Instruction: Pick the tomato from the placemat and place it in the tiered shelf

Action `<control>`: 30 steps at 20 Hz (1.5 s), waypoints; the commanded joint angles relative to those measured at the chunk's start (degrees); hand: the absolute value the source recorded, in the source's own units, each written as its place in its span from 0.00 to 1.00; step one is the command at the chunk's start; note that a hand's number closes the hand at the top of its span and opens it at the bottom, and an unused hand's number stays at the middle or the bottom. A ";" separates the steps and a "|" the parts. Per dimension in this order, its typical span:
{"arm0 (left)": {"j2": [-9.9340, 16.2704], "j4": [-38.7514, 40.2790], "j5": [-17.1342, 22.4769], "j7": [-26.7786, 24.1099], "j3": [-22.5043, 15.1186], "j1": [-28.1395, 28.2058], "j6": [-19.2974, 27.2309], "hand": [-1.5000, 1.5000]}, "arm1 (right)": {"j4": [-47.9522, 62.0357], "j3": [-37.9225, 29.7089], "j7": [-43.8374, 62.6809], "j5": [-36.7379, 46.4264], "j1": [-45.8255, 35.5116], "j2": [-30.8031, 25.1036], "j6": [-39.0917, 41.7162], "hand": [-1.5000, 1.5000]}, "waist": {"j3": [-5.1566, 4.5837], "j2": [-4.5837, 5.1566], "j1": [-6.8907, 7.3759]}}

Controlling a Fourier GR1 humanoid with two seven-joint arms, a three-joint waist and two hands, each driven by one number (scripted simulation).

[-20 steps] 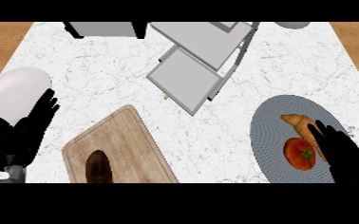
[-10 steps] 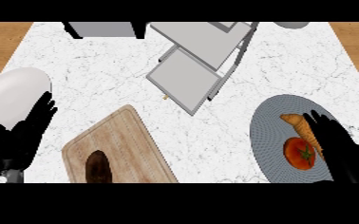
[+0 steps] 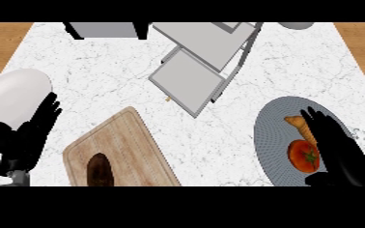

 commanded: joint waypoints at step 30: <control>-2.82 -1.21 -3.12 2.01 0.54 -3.50 -4.06 0.50 | -3.77 15.70 37.26 18.65 -17.98 26.98 4.84 1.00 | -0.24 0.72 4.92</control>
